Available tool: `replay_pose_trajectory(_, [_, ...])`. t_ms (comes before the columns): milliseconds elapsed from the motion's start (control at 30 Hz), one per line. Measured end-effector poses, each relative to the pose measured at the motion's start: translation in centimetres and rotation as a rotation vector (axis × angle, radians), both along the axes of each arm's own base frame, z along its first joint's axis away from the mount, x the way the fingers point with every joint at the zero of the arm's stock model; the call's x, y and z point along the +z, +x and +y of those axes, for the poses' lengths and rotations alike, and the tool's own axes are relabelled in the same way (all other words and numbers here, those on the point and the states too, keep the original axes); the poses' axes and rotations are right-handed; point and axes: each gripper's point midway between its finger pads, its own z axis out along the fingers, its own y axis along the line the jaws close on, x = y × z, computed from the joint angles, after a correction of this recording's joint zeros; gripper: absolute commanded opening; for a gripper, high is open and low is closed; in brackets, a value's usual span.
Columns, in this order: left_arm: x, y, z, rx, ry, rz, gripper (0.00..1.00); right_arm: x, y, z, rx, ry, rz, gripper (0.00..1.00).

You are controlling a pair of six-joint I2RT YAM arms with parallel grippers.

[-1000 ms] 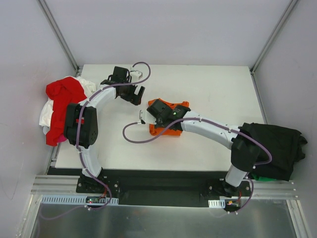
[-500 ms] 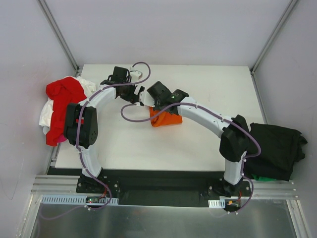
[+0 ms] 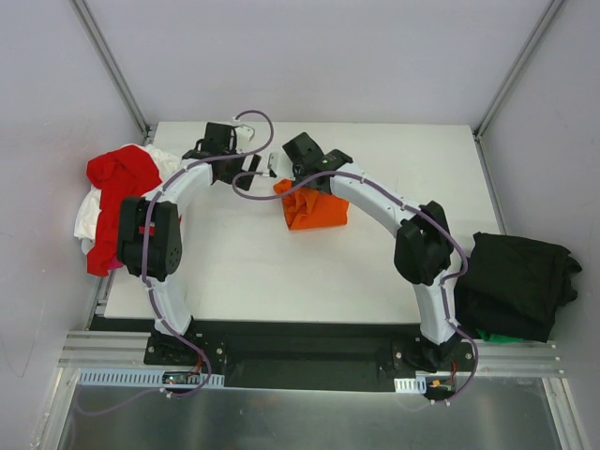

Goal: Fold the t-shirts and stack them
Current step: Fold the long partially folded tshirt into a neat square

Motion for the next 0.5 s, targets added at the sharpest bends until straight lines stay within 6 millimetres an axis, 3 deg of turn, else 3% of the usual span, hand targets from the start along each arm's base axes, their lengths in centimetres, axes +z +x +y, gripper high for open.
replay_pose_trajectory(167, [2.2, 2.0, 4.9, 0.154, 0.052, -0.081, 0.99, -0.4, 1.1, 0.1, -0.009, 0.007, -0.003, 0.01])
replay_pose_trajectory(367, [7.1, 5.1, 11.3, 0.327, 0.102, -0.217, 0.99, -0.5, 1.0, 0.5, 0.004, 0.021, 0.004, 0.01])
replay_pose_trajectory(500, [9.8, 6.0, 13.0, 0.382, 0.120, -0.287, 0.99, -0.6, 1.1, 0.6, 0.006, 0.021, 0.004, 0.01])
